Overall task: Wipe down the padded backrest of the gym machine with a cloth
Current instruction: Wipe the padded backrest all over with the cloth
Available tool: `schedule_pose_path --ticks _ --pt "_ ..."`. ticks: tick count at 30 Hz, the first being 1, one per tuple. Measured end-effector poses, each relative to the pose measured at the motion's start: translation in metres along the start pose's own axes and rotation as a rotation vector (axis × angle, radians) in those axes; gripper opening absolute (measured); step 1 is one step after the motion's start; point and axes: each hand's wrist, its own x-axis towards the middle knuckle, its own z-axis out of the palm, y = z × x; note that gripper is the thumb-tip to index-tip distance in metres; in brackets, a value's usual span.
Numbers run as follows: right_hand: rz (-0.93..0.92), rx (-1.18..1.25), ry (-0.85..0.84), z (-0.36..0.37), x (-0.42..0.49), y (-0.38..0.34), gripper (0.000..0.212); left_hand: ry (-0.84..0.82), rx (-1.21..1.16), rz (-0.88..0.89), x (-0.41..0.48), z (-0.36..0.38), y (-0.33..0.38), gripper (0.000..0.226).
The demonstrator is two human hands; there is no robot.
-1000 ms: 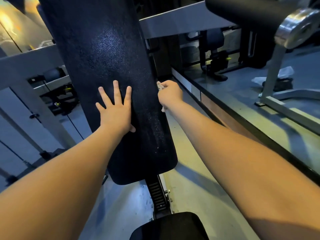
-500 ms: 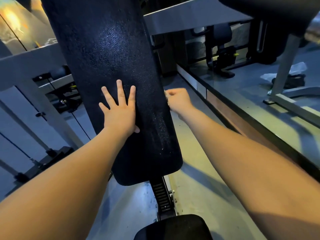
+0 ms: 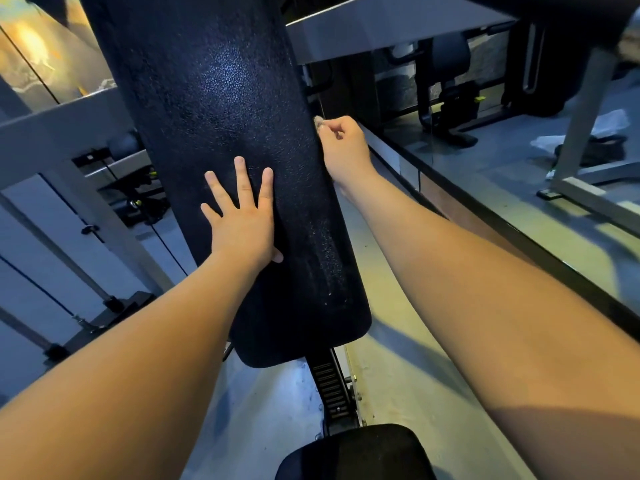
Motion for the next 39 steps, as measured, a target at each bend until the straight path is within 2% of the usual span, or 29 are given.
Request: schedule_pose_path --ticks 3,9,14,18,21,27,32,39 --pt "-0.019 -0.048 -0.05 -0.006 -0.016 0.011 0.03 -0.005 0.001 -0.003 0.0 -0.001 0.0 0.149" --pt "0.128 -0.167 -0.13 -0.034 -0.052 0.051 0.022 0.002 0.008 -0.006 0.0 0.0 0.001 0.149" --pt "-0.074 -0.103 0.017 -0.007 -0.016 -0.003 0.02 -0.001 0.004 -0.004 0.0 -0.002 0.001 0.149" --pt "-0.156 -0.161 0.078 -0.005 -0.043 0.011 0.027 0.001 -0.001 -0.007 -0.001 -0.002 0.002 0.15" --pt "-0.24 -0.196 0.116 -0.003 -0.05 0.017 0.019 0.001 0.001 -0.008 0.0 -0.001 0.002 0.151" --pt "-0.458 -0.295 0.168 0.02 -0.01 -0.028 0.012 -0.001 -0.006 -0.009 0.0 -0.002 0.001 0.151" --pt "-0.556 -0.41 0.124 0.003 -0.04 0.007 0.023 0.017 -0.004 -0.007 0.001 0.001 0.001 0.151" --pt "-0.553 -0.455 0.191 0.025 -0.01 -0.035 0.022 0.009 -0.006 -0.012 0.001 -0.001 0.002 0.151"
